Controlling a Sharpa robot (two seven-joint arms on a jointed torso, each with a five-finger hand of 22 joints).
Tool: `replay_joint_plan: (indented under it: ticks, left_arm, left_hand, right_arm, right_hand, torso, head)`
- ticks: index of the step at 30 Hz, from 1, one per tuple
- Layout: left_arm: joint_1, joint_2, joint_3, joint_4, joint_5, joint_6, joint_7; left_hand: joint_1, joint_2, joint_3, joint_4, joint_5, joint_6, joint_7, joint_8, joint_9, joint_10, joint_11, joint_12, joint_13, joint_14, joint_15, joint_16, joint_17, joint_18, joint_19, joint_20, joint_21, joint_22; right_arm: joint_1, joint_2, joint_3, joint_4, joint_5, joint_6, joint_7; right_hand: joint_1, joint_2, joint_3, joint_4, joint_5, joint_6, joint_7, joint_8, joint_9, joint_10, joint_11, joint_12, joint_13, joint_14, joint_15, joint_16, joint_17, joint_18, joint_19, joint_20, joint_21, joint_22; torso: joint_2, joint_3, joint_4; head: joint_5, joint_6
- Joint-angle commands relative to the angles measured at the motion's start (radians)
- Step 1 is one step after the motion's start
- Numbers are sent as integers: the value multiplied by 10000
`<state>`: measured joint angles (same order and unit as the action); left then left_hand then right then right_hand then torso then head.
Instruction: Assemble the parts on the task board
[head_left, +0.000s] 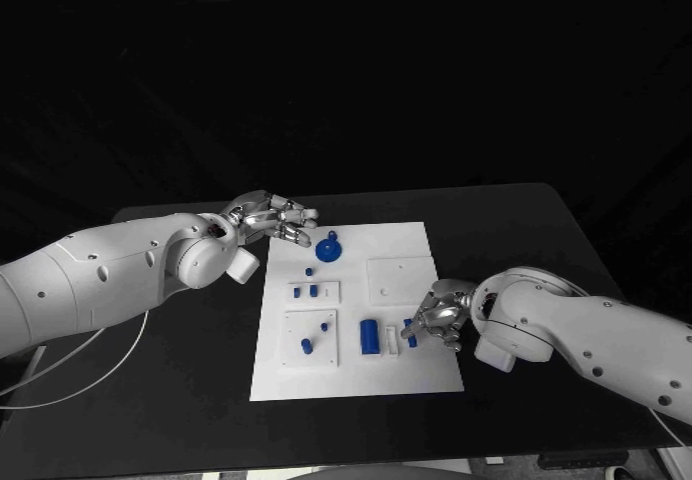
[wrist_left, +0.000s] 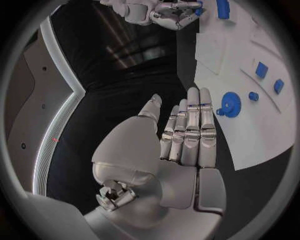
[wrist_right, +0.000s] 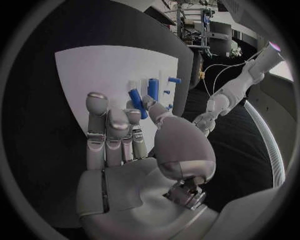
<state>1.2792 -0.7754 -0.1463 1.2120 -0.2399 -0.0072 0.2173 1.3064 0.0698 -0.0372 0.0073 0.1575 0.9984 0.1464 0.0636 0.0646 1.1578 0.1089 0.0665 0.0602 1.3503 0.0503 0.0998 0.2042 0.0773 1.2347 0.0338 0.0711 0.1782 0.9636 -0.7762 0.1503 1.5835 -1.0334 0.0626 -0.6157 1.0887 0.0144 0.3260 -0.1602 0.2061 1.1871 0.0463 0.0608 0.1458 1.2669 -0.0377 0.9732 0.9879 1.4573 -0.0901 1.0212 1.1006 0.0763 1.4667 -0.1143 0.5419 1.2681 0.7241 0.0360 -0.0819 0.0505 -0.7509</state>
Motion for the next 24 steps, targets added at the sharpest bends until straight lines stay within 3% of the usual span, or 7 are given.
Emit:
replay_joint_plan:
  ticks: [1,12,24]
  left_arm:
    - [2,13,6,7,12,196,46]
    - [2,48,6,1,-11,261,19]
    - [3,19,6,-3,-26,315,-42]
  left_hand:
    - [-17,47,-13,25,44,-72,-16,64,10,-55,-7,-29,9,-19,46,63,12,-192,40,32,51,5]
    - [-2,37,-13,11,43,-77,-17,65,10,-60,-7,-29,9,-20,46,63,12,-191,37,33,51,4]
    - [-41,43,-31,37,31,-78,-15,64,10,-60,-6,-29,10,-17,46,68,14,-192,43,33,55,5]
  right_arm:
    - [-3,120,-58,-56,-614,365,-155]
    - [-4,468,-263,-228,-1115,310,-393]
    - [-4,737,-314,-421,-1228,552,-380]
  right_hand:
    - [-102,1,-230,56,141,99,-27,29,-30,53,-62,-59,-24,0,-68,-13,28,-86,478,-49,244,97]
    - [-123,27,-574,260,128,177,-52,33,-82,101,-68,-149,-55,-6,-58,-72,-8,-105,450,-31,377,214]
    - [-176,68,-575,357,142,227,-72,28,-69,121,-83,-138,-21,0,-76,-39,20,-116,459,-52,396,238]
  torso:
    - [2,3,-9]
    - [2,4,-22]
    - [4,1,-5]
  head:
    - [37,-17]
    - [63,-26]
    - [112,-68]
